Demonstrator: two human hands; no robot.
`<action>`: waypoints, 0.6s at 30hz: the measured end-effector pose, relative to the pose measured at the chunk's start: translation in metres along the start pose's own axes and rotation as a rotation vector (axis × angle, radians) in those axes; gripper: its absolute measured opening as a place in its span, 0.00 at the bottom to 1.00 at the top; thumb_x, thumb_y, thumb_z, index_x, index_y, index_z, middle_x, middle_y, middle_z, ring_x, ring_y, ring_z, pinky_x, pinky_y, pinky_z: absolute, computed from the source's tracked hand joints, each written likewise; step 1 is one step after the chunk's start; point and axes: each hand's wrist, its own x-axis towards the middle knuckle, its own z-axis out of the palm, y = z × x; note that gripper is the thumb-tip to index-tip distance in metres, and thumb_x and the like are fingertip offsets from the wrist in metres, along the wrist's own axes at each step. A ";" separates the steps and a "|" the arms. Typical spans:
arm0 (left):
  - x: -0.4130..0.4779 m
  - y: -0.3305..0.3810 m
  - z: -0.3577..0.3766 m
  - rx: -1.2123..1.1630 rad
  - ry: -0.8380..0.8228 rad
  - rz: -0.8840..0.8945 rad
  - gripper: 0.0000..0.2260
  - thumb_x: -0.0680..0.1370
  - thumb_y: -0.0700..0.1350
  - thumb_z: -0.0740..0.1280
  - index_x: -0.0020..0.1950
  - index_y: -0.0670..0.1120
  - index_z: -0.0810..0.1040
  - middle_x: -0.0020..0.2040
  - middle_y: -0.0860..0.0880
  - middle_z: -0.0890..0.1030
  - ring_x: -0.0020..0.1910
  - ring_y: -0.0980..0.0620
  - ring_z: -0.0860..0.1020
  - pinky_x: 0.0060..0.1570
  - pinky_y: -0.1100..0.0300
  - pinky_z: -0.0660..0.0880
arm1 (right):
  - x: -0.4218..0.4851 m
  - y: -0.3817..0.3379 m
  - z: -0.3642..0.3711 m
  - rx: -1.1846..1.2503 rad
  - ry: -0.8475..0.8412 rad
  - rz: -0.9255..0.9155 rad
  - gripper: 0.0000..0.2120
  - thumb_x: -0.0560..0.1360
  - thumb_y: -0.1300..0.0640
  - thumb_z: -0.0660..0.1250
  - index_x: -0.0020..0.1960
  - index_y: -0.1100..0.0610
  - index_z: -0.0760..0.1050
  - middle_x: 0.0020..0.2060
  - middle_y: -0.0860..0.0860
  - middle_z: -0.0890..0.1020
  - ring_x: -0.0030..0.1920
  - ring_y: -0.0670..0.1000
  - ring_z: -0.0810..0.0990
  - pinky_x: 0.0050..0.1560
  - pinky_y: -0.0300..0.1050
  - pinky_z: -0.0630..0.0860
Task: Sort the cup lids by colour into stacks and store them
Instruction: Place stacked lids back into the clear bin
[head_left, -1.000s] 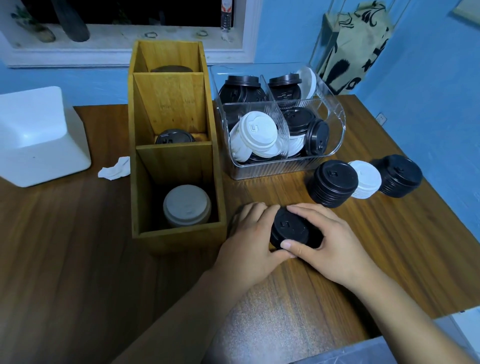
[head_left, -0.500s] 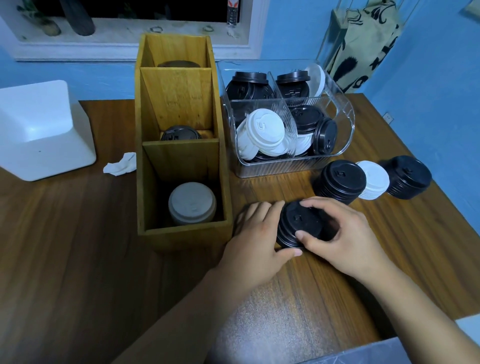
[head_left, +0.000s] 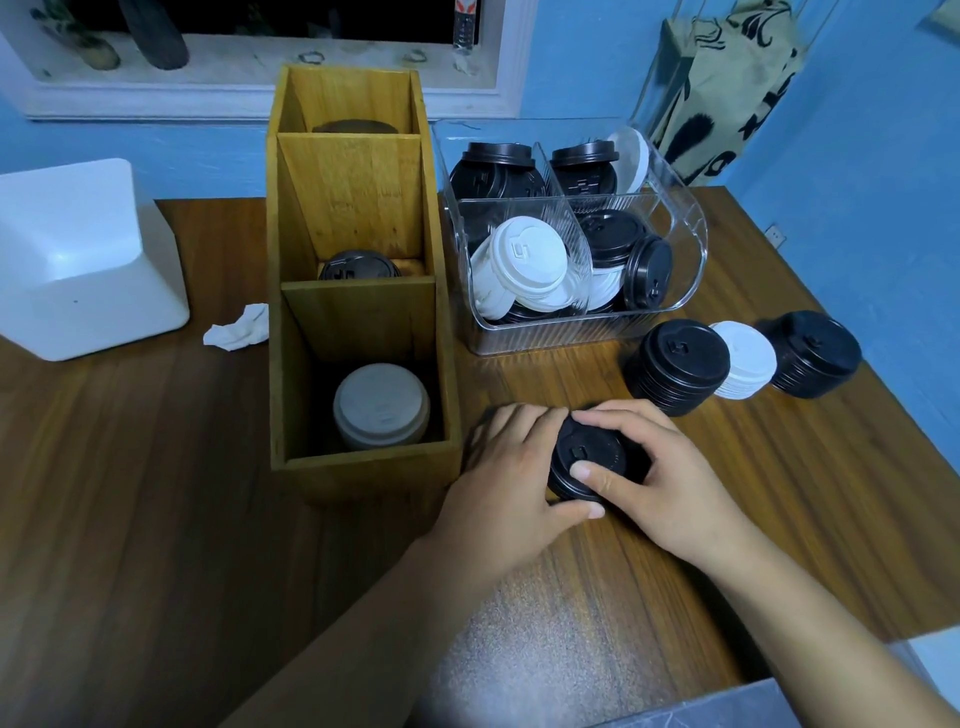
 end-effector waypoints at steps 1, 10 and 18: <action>0.000 0.000 0.000 -0.002 -0.003 -0.001 0.39 0.69 0.65 0.74 0.75 0.51 0.66 0.68 0.56 0.70 0.70 0.54 0.64 0.71 0.53 0.64 | 0.001 0.000 0.000 -0.021 -0.010 -0.001 0.23 0.70 0.41 0.75 0.63 0.48 0.81 0.59 0.41 0.77 0.63 0.48 0.76 0.66 0.44 0.72; -0.001 0.002 -0.001 -0.017 -0.019 -0.008 0.37 0.69 0.67 0.73 0.73 0.53 0.69 0.65 0.59 0.68 0.69 0.57 0.63 0.67 0.59 0.66 | 0.008 -0.014 -0.010 -0.368 -0.123 -0.019 0.28 0.70 0.29 0.64 0.66 0.39 0.74 0.59 0.34 0.73 0.61 0.44 0.73 0.57 0.51 0.77; -0.001 0.005 -0.006 -0.024 -0.051 -0.041 0.39 0.72 0.67 0.71 0.77 0.51 0.65 0.69 0.60 0.63 0.74 0.59 0.57 0.70 0.59 0.64 | 0.053 -0.040 -0.055 -0.418 0.151 -0.193 0.13 0.79 0.52 0.69 0.63 0.50 0.79 0.55 0.43 0.81 0.50 0.43 0.78 0.54 0.40 0.74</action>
